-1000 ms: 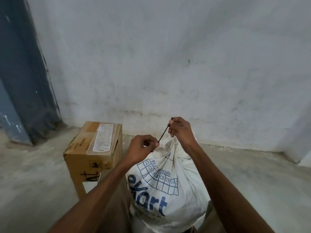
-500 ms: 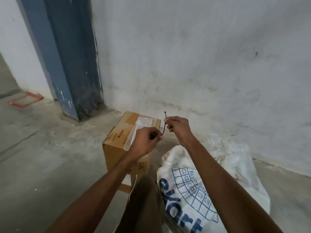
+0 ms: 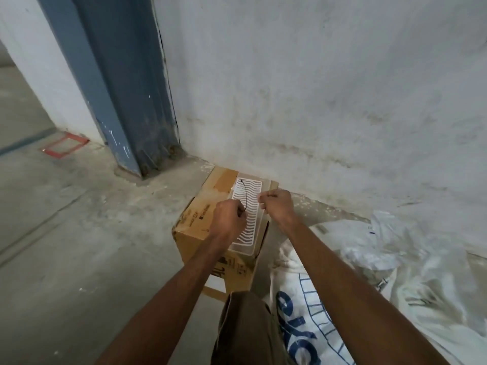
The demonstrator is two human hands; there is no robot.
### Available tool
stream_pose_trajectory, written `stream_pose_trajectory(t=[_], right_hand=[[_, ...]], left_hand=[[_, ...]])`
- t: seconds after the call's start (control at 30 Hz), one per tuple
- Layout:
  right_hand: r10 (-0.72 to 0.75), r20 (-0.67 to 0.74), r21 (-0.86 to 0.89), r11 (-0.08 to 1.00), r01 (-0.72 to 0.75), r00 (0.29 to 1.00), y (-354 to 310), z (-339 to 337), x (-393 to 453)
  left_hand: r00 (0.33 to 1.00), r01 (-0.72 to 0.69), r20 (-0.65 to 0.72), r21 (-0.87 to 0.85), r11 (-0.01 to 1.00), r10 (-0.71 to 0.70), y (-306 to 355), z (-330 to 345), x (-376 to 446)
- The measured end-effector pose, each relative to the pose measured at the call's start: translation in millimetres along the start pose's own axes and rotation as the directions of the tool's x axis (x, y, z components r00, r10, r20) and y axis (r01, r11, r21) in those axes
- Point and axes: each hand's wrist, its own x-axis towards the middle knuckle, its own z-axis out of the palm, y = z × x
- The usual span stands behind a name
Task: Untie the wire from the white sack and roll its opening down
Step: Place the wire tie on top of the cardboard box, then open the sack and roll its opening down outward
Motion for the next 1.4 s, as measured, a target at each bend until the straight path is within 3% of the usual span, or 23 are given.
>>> stream_pose_trajectory(t=[0.27, 0.57, 0.77, 0.9, 1.13, 1.23, 1.4], right_hand=[[-0.011, -0.023, -0.003, 1.000, 0.011, 1.000, 2.1, -12.4, -16.5], [-0.062, -0.131, 0.011, 0.998, 0.064, 0.989, 19.0, -92.7, -81.1], [-0.090, -0.250, -0.005, 0.996, 0.092, 0.964, 68.4, -179.5, -132.6], [-0.100, -0.334, -0.057, 0.995, 0.086, 0.937, 115.5, -232.5, -157.5], [0.018, -0.423, -0.067, 0.996, -0.051, 0.906, 192.4, -286.7, -154.4], [-0.035, -0.432, -0.171, 0.984, -0.044, 0.901, 218.8, -291.4, -140.6], [-0.118, -0.421, -0.289, 0.957, -0.010, 0.899, 256.6, -281.9, -119.4]], left_hand=[[0.999, 0.028, -0.018, 0.016, 0.999, -0.028, 7.5, 2.5, -5.3], [0.995, -0.096, -0.043, -0.195, 0.976, 0.090, 82.3, 10.1, -65.0], [0.976, -0.148, 0.110, -0.296, 0.944, 0.188, 141.4, 54.6, -107.1], [0.899, -0.199, 0.310, -0.338, 0.920, 0.308, 172.8, 97.9, -134.8], [0.797, -0.230, 0.482, -0.314, 0.921, 0.363, 192.3, 173.0, -152.7], [0.810, -0.274, 0.446, -0.284, 0.919, 0.380, 193.2, 204.0, -145.2], [0.876, -0.205, 0.371, -0.290, 0.935, 0.308, 192.5, 247.2, -134.9]])
